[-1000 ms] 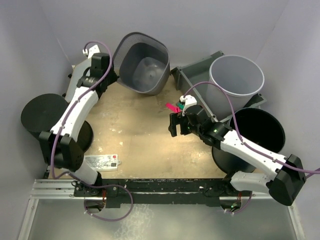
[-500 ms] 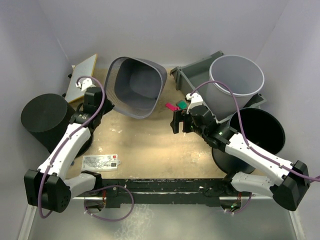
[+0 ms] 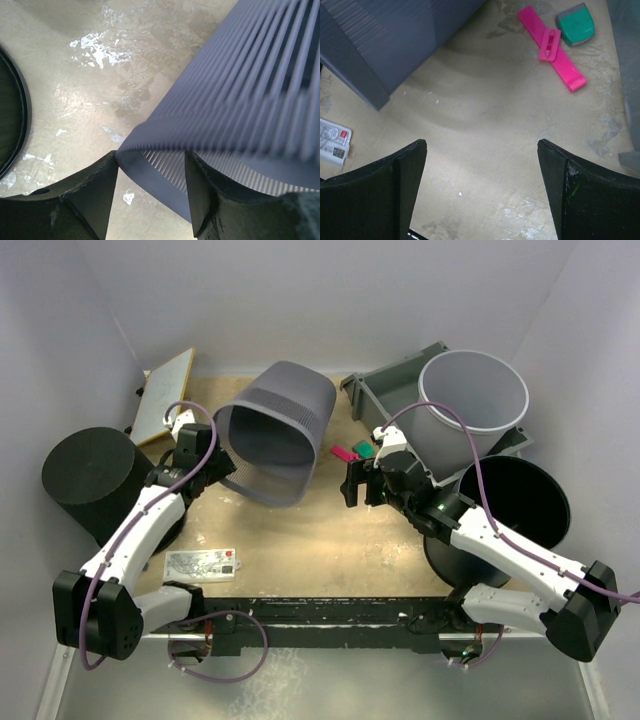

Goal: Turn the large container upside down

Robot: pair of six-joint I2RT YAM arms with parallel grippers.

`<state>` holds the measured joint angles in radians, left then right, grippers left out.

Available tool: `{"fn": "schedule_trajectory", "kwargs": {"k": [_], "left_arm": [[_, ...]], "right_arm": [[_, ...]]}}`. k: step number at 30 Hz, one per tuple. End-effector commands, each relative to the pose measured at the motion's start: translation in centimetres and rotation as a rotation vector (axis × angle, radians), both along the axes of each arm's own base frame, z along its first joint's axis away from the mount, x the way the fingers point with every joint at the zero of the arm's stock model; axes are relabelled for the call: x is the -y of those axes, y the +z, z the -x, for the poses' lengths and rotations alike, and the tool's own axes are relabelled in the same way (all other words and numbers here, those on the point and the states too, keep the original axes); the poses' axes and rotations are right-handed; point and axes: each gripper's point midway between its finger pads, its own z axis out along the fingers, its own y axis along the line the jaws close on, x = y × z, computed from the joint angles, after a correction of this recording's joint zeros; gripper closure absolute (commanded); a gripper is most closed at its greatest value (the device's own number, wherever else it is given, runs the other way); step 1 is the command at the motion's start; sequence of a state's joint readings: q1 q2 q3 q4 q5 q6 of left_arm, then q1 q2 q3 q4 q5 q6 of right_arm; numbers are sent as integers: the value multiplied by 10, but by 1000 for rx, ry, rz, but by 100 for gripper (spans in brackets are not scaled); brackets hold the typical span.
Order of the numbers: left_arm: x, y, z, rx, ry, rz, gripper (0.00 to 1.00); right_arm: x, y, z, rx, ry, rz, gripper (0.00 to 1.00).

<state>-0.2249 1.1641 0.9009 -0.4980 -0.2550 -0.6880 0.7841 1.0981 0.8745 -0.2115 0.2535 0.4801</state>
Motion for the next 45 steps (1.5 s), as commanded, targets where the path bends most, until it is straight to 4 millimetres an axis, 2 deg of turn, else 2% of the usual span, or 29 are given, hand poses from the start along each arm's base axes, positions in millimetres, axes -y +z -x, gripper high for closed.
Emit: {"fn": "schedule_trajectory", "kwargs": {"k": [1,7,14,19,22,24,26,30,32,34,38,41,45], "left_arm": [[-3,24,9,21,21,7,46],[-7,24,33,-6,68,47,45],[-8,42,56,-16,67,76,45],[-8,79,68,27,90,124,43],[-15,104,68,95,163,157,43],[-27,116,64,159,263,170,42],[-24,127,52,239,292,232,41],[0,153,26,389,272,451,41],[11,160,15,427,239,513,39],[22,160,4,436,199,547,36],[41,147,-13,426,144,611,35],[51,149,-22,492,101,691,34],[61,134,-29,480,87,753,33]], "right_arm": [[4,16,-7,55,-38,-32,7],[2,15,-10,65,-36,-28,6],[1,14,-14,76,-27,-2,7],[4,17,-15,95,-33,5,7],[5,18,-14,100,-33,5,6],[6,17,-13,99,-35,3,6],[5,16,-13,100,-32,-1,6],[7,17,-10,94,-29,0,6],[9,18,-9,93,-31,3,6],[13,18,-7,96,-38,4,6],[16,17,-4,91,-40,9,6],[17,16,-3,86,-42,13,6],[18,16,-3,85,-45,13,6]]}}
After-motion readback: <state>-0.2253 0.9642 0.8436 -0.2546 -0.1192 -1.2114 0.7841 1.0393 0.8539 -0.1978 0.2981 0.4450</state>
